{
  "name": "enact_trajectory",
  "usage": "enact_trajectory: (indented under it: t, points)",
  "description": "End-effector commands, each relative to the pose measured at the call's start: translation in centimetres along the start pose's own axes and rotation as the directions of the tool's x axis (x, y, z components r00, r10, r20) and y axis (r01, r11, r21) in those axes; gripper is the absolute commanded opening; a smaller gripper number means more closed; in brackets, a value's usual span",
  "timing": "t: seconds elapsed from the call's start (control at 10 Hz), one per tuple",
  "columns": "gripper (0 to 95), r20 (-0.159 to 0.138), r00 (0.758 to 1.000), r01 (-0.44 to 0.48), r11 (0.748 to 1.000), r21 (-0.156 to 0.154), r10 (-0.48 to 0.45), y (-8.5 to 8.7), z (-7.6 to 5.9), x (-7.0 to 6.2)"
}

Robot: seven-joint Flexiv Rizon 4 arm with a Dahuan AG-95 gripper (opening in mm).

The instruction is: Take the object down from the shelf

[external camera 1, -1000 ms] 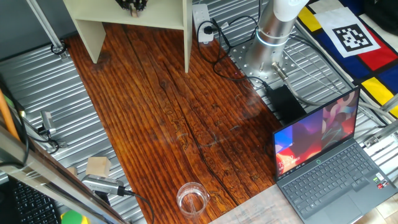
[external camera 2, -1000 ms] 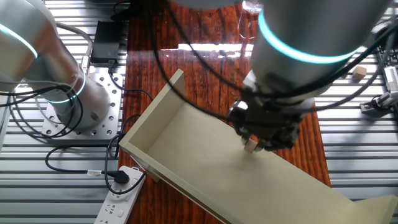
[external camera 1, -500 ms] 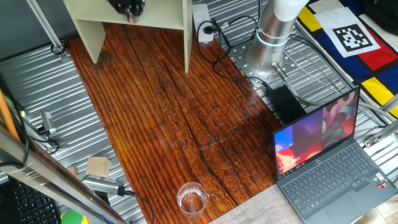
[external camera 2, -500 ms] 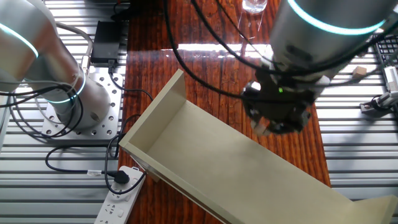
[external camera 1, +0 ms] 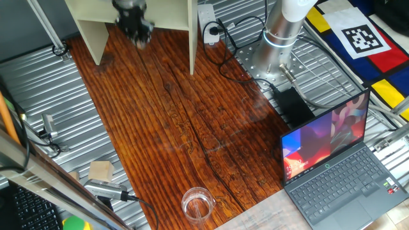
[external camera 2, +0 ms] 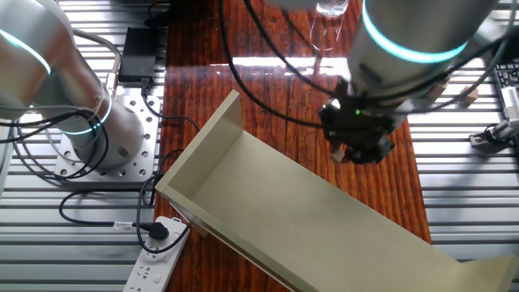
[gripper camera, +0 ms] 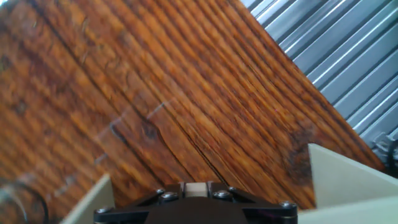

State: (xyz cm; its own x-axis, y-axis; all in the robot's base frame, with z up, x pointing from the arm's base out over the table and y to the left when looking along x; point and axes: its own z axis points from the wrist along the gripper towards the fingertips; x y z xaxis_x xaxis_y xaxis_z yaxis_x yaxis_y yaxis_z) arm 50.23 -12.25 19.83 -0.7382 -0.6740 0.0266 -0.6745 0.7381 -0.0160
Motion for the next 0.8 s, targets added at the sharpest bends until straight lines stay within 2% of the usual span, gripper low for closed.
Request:
enact_trajectory:
  t: [0.1,0.2,0.3,0.4,0.8]
  points:
    - [0.0,0.05,0.997,-0.051,0.999,-0.016,0.051,0.9,5.5,-0.4]
    - [0.0,0.058,0.993,-0.097,0.995,-0.033,0.098,1.7,6.7,-0.3]
    - [0.0,0.056,0.994,-0.09,0.995,-0.029,0.092,2.3,7.0,-0.4]
    - [0.0,0.05,0.993,-0.103,0.994,-0.021,0.104,2.8,7.0,-0.8]
    - [0.0,0.038,0.998,-0.056,0.998,-0.013,0.057,2.7,6.7,-1.0]
